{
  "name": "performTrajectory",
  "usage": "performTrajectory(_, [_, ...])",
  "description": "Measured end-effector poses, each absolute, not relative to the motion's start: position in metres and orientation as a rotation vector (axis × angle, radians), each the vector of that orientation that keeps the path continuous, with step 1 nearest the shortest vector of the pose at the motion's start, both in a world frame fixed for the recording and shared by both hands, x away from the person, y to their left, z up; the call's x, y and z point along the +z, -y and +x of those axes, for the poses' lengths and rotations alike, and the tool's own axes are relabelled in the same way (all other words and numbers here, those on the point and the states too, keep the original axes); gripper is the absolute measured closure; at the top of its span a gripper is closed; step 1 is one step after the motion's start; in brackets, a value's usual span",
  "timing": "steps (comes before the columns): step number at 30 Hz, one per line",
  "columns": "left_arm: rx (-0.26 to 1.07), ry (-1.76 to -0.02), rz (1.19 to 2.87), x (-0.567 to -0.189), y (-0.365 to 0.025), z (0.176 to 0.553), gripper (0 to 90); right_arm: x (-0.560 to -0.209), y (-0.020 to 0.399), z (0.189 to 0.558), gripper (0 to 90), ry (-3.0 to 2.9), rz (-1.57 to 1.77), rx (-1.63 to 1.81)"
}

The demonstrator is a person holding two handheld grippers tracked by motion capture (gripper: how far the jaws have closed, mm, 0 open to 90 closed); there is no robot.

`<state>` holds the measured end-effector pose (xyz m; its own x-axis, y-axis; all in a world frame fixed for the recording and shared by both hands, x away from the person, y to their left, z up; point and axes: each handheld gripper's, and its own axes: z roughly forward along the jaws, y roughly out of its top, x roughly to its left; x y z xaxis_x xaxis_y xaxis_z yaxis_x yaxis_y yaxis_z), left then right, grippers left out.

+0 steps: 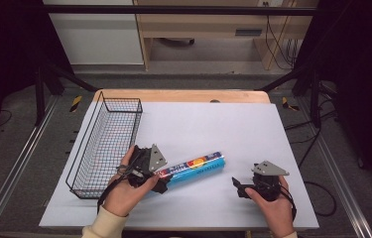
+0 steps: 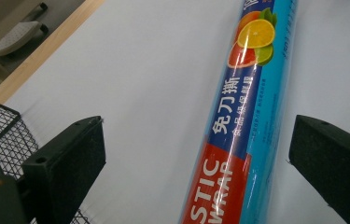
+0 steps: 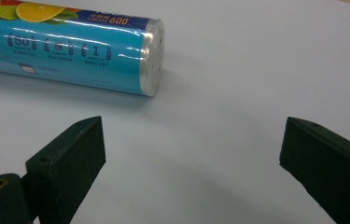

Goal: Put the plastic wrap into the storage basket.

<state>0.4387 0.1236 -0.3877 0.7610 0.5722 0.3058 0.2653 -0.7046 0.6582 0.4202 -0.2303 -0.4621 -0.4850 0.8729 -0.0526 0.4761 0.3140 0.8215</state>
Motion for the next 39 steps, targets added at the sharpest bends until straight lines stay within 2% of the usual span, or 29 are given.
performTrajectory(5, [0.618, -0.623, 2.359, -0.387, -0.121, 0.443, 4.2, -0.463, 0.232, 0.421, 7.1, -2.086, 1.199, 1.055])
performTrajectory(6, [0.575, -0.630, 2.382, -0.389, -0.119, 0.446, 4.5, -0.463, 0.232, 0.421, 7.1, -2.085, 1.199, 1.058])
performTrajectory(11, [0.572, -0.588, 2.409, -0.390, -0.114, 0.449, 5.2, -0.462, 0.230, 0.420, 7.1, -2.086, 1.198, 1.066])
performTrajectory(14, [0.489, -0.569, 2.403, -0.397, -0.108, 0.457, 5.2, -0.462, 0.230, 0.420, 6.9, -2.089, 1.195, 1.060])
performTrajectory(21, [0.427, -0.578, 2.465, -0.418, -0.087, 0.470, 5.4, -0.462, 0.230, 0.420, 6.8, -2.086, 1.199, 1.070])
performTrajectory(29, [0.465, -0.549, 2.560, -0.434, -0.069, 0.475, 7.6, -0.462, 0.231, 0.420, 7.0, -2.085, 1.196, 1.077])
performTrajectory(34, [0.418, -0.504, 2.664, -0.442, -0.064, 0.478, 10.2, -0.462, 0.230, 0.421, 7.3, -2.091, 1.193, 1.074])
performTrajectory(39, [0.365, -0.508, 2.660, -0.444, -0.065, 0.483, 13.9, -0.462, 0.230, 0.421, 7.6, -2.092, 1.193, 1.074])
